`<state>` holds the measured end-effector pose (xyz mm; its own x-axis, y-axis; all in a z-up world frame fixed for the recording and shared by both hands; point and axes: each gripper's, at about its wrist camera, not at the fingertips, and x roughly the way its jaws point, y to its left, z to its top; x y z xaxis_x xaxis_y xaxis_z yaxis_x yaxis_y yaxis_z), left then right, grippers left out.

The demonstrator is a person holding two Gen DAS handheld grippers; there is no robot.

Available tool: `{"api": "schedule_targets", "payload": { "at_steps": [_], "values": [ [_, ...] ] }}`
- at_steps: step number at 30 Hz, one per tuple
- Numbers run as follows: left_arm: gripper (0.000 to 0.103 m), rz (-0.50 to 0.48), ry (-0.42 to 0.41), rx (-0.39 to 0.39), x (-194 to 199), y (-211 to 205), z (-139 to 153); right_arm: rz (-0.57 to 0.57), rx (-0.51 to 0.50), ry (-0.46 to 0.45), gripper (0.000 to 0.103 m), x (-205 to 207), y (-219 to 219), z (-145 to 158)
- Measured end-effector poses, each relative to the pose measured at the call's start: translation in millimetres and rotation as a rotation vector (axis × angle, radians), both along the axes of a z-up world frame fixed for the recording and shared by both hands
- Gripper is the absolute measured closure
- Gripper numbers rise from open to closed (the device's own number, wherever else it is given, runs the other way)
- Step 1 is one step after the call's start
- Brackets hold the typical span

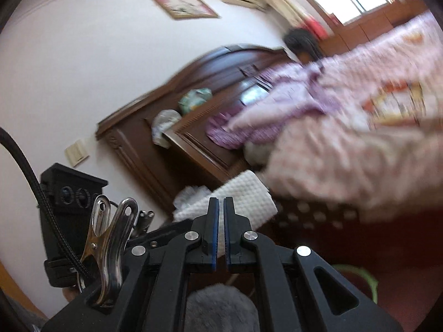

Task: Collect trash
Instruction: 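Lift the tissue roll with the right gripper and carry it toward the red bin, then lower the tissue roll into the red bin and open the right gripper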

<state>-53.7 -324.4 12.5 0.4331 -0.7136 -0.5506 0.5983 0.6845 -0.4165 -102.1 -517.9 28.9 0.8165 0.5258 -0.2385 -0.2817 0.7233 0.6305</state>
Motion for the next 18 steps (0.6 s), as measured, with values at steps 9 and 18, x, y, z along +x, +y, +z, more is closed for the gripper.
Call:
{"api": "schedule_targets", "payload": {
  "at_steps": [9, 18],
  "values": [
    [0.095, -0.011, 0.118, -0.008, 11.7, -16.8, -33.2, 0.056, 0.228, 0.21, 0.059, 4.9, -46.6, -92.8],
    [0.095, 0.012, 0.243, 0.16, 31.1, -48.0, -88.0, -0.001, 0.494, 0.232, 0.096, 15.3, -70.8, -146.8]
  ]
}}
